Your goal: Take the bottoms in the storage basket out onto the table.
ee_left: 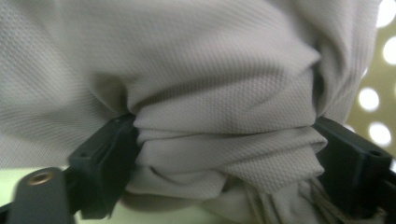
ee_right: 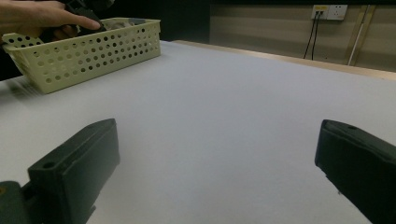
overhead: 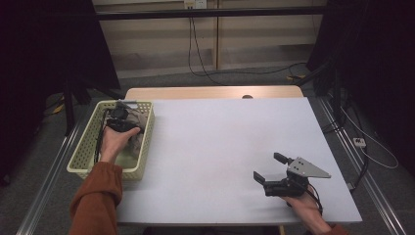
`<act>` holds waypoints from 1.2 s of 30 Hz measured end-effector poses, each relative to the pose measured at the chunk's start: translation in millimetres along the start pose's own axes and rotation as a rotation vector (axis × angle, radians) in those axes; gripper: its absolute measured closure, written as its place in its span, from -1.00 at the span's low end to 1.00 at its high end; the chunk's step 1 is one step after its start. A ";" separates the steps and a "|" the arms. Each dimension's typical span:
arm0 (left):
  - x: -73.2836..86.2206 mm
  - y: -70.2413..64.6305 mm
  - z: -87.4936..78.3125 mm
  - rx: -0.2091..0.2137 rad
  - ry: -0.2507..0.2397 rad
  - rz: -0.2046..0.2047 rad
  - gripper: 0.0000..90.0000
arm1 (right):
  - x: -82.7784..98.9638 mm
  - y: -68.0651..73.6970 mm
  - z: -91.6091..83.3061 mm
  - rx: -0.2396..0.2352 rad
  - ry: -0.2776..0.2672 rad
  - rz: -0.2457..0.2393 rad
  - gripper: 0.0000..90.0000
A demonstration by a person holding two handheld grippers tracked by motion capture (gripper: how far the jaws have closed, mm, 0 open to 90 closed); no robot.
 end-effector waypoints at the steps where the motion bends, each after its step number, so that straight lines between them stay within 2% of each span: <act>1: 1.7 1.3 -0.6 0.010 0.011 -0.003 -0.67 | 0.2 -0.2 -0.1 0.001 0.001 -0.001 -1.00; 2: 2.6 2.2 -1.1 0.020 0.017 -0.006 -0.67 | 0.2 -0.2 -0.1 0.001 0.001 -0.001 -1.00; 4: 2.2 3.0 1.4 0.008 0.002 0.008 -0.70 | 0.1 -0.1 -0.2 0.002 0.000 0.000 -1.00; 6: 1.2 -0.1 7.2 -0.011 -0.002 0.018 -0.96 | 0.4 0.4 0.3 0.001 0.003 -0.003 -1.00; 8: 0.2 -3.9 14.0 -0.017 -0.010 0.015 -0.99 | 0.5 0.5 1.4 0.002 0.005 -0.003 -1.00; 9: 0.0 -2.9 15.1 -0.009 -0.016 0.001 -0.99 | 0.5 0.5 1.4 0.002 0.005 -0.003 -1.00; 10: -0.2 -2.5 15.0 -0.008 -0.013 0.009 -0.99 | 0.6 0.6 1.7 0.002 0.006 -0.004 -1.00; 11: 0.1 -3.3 14.6 -0.011 -0.009 0.004 -0.93 | 0.8 0.8 1.9 0.000 0.006 -0.003 -1.00; 15: 3.4 -10.6 9.5 -0.010 0.038 0.066 -0.55 | 1.0 0.6 1.6 0.001 0.008 -0.003 -1.00; 16: 3.8 -12.9 8.7 -0.008 0.042 0.077 -0.55 | 1.0 0.6 1.6 0.001 0.008 -0.003 -1.00; 17: 3.7 -14.7 8.0 -0.007 0.037 0.084 -0.35 | 0.7 1.2 1.1 0.000 0.006 -0.006 -1.00; 18: 4.2 -17.0 7.0 0.001 0.041 0.090 -0.27 | 0.8 1.3 1.0 0.000 0.007 -0.007 -1.00; 19: 4.4 -19.3 6.5 0.003 0.042 0.095 -0.27 | 0.8 1.3 1.0 0.000 0.007 -0.007 -1.00; 22: 4.2 -23.9 5.1 0.013 0.043 0.105 0.07 | 1.0 0.9 1.1 0.002 0.008 -0.005 -1.00; 26: 4.4 -24.6 3.4 0.020 0.035 0.104 0.21 | 1.2 -0.2 0.9 0.004 0.009 -0.003 -1.00; 29: 4.0 -25.1 2.3 0.019 0.025 0.102 0.25 | 1.3 -0.6 1.4 0.006 0.010 0.000 -1.00; 32: 4.3 -23.7 -0.6 0.022 0.012 0.119 0.28 | 1.3 -0.9 1.1 0.009 0.009 0.001 -1.00; 36: 4.7 -21.8 -4.6 0.050 -0.022 0.096 0.28 | 1.2 -1.7 0.6 0.012 0.008 0.007 -1.00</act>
Point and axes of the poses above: each handheld gripper's, and its own axes: z roughly forward along the jaws, x roughly out of its underside, y roughly to its left, the point moved 10 cm from there along z, roughly forward along the jaws, and after that the axes turned 2 degrees about -z, right-handed, at the moved point
